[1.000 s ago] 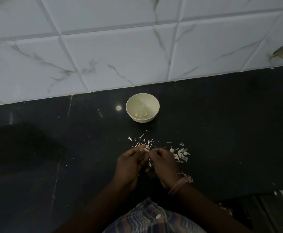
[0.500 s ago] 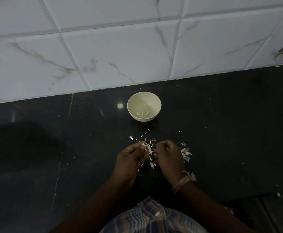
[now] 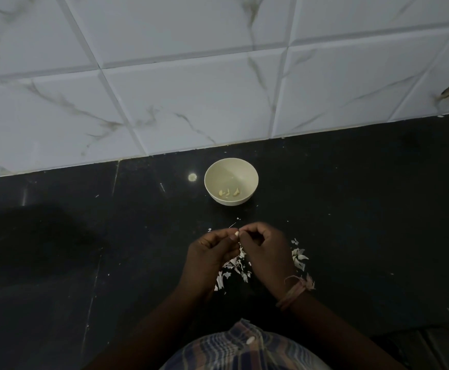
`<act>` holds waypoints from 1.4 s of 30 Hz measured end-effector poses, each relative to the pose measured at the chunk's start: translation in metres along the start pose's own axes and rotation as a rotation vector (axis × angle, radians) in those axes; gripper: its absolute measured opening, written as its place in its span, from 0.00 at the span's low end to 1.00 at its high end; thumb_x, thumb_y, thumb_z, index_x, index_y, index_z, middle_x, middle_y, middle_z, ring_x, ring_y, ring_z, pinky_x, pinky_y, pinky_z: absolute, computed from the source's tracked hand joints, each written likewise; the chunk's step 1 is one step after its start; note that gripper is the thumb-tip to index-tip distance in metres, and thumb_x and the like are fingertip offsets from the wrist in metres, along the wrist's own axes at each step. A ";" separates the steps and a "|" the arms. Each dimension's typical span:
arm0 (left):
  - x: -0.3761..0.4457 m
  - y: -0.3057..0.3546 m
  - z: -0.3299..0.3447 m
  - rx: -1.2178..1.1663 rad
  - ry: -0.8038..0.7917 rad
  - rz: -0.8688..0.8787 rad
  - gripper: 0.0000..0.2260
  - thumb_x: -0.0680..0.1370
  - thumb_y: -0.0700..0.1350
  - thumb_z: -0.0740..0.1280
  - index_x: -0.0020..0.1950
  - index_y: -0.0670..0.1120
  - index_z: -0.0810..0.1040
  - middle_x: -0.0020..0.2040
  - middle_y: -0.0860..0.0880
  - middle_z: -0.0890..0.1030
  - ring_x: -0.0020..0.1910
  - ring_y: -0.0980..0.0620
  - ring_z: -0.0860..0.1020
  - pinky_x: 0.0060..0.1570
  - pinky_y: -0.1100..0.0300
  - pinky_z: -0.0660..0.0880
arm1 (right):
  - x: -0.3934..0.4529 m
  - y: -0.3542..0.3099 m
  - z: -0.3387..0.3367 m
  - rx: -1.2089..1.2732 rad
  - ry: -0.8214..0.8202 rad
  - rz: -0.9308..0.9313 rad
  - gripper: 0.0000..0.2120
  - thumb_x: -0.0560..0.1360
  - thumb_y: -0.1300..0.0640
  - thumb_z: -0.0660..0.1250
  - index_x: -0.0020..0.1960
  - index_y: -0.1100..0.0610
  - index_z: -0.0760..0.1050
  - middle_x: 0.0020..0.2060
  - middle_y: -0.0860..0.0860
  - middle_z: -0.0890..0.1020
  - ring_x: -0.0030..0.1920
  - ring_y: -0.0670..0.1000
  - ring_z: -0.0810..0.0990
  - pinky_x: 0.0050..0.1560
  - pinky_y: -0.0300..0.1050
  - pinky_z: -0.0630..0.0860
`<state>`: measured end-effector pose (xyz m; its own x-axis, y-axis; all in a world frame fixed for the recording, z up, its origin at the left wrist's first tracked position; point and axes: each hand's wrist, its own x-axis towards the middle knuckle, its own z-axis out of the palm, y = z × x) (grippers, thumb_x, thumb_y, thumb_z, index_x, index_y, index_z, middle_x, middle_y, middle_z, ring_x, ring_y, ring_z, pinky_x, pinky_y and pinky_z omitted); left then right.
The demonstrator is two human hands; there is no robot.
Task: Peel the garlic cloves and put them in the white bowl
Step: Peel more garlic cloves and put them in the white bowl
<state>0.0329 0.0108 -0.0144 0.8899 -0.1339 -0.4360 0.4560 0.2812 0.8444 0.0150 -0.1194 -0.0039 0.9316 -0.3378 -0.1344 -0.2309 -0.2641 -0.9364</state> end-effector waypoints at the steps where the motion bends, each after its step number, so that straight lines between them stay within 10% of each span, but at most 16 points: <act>1: 0.000 0.000 0.000 0.008 0.005 0.009 0.07 0.78 0.36 0.71 0.55 0.37 0.84 0.53 0.34 0.85 0.58 0.32 0.82 0.64 0.41 0.77 | 0.001 0.000 0.000 0.001 -0.003 0.009 0.03 0.76 0.58 0.71 0.45 0.51 0.83 0.39 0.46 0.85 0.40 0.42 0.83 0.41 0.37 0.79; 22: -0.003 0.022 -0.003 0.206 -0.060 0.096 0.06 0.78 0.35 0.71 0.54 0.37 0.86 0.47 0.38 0.87 0.49 0.39 0.86 0.53 0.51 0.83 | 0.005 -0.006 -0.004 0.083 -0.121 0.020 0.03 0.76 0.60 0.72 0.44 0.55 0.83 0.30 0.48 0.81 0.27 0.42 0.77 0.28 0.36 0.73; 29: -0.001 0.025 -0.002 0.206 -0.083 0.102 0.06 0.78 0.34 0.70 0.53 0.37 0.84 0.47 0.38 0.87 0.48 0.41 0.86 0.48 0.57 0.83 | 0.007 -0.006 0.003 -0.120 -0.036 -0.061 0.02 0.73 0.58 0.72 0.43 0.53 0.81 0.35 0.46 0.82 0.37 0.42 0.80 0.36 0.33 0.74; 42: 0.002 0.020 0.005 -0.139 -0.064 -0.063 0.09 0.79 0.33 0.66 0.57 0.32 0.80 0.53 0.32 0.84 0.51 0.38 0.85 0.53 0.51 0.83 | 0.008 -0.004 0.008 -0.095 -0.035 -0.037 0.03 0.75 0.55 0.72 0.45 0.53 0.78 0.38 0.46 0.81 0.38 0.42 0.78 0.37 0.33 0.71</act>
<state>0.0437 0.0118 0.0034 0.8605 -0.2141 -0.4623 0.5091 0.3981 0.7631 0.0259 -0.1139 -0.0036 0.9487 -0.2952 -0.1131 -0.2203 -0.3610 -0.9062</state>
